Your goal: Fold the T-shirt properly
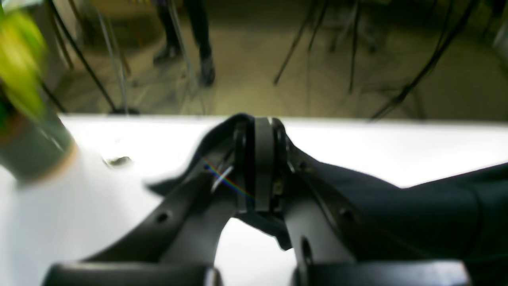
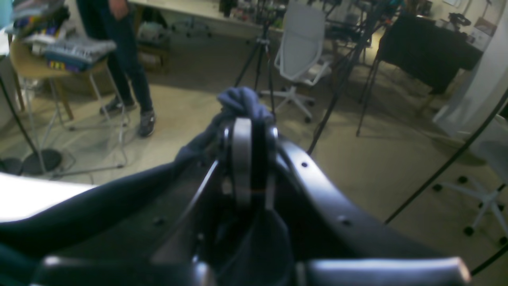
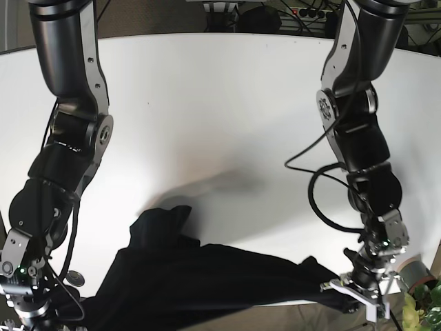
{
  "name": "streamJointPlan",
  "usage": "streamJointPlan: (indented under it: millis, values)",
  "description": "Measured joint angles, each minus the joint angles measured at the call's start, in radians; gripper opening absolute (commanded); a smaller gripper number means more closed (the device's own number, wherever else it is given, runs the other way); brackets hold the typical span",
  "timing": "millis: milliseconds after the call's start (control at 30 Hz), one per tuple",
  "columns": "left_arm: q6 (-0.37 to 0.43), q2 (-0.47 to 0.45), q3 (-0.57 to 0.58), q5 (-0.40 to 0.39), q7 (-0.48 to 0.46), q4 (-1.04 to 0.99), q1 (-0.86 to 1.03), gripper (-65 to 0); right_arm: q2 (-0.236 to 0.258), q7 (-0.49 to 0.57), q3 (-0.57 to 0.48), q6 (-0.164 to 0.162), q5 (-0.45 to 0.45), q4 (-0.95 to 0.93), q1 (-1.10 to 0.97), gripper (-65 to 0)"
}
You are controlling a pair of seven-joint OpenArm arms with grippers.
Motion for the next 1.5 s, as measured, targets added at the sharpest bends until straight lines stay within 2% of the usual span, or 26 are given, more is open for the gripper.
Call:
streamJointPlan:
  millis: [100, 367, 600, 700, 900, 933, 1067, 1233, 1267, 1333, 1500]
  values:
    - [0.005, -0.05, -0.002, -0.04, 0.063, 0.027, -0.064, -65.0, -0.001, -0.001, -0.001, 0.002, -0.004, -0.031, 0.06, -62.3]
    - [0.014, -0.119, -0.005, -0.118, 0.138, 0.085, -0.225, -65.0, -0.005, 0.002, -0.02, 0.004, 0.007, -0.105, 0.227, -62.3]
    - [0.007, -0.145, -0.007, -0.128, 0.158, 0.146, -0.256, -65.0, -0.002, -0.019, -0.011, 0.004, 0.008, -0.104, 0.244, -62.5]
    - [0.01, -0.145, -0.006, -0.127, 0.157, 0.147, -0.204, -65.0, -0.003, -0.025, -0.003, 0.004, 0.009, -0.097, 0.181, -62.5]
    - [0.004, -0.136, -0.005, -0.12, 0.192, 0.22, -0.027, -65.0, -0.013, -0.105, 0.077, 0.006, 0.017, 0.007, -0.015, -62.5]
    - [0.003, -0.135, -0.005, -0.121, 0.191, 0.24, 0.0, -65.0, -0.01, -0.113, 0.079, -0.005, 0.027, 0.02, -0.044, -62.5]
    - [0.003, -0.132, -0.003, -0.132, 0.174, 0.299, 0.089, -65.0, -0.006, -0.097, 0.123, 0.002, 0.121, 0.097, -0.182, -62.5]
    - [0.005, -0.132, -0.016, -0.124, 0.169, 0.361, 0.24, -65.0, -0.008, -0.111, 0.174, -0.012, 0.141, 0.161, -0.342, -62.5]
    - [0.005, -0.127, -0.027, -0.124, 0.172, 0.375, 0.283, -65.0, -0.011, -0.122, 0.185, -0.016, 0.146, 0.176, -0.371, -62.5]
    - [0.005, -0.125, -0.061, -0.127, 0.176, 0.399, 0.332, -65.0, -0.02, -0.129, 0.213, -0.004, 0.181, 0.208, -0.43, -62.5]
    - [0.01, -0.13, -0.1, -0.121, 0.171, 0.437, 0.459, -65.0, -0.05, -0.124, 0.274, -0.016, 0.232, 0.246, -0.547, -62.5]
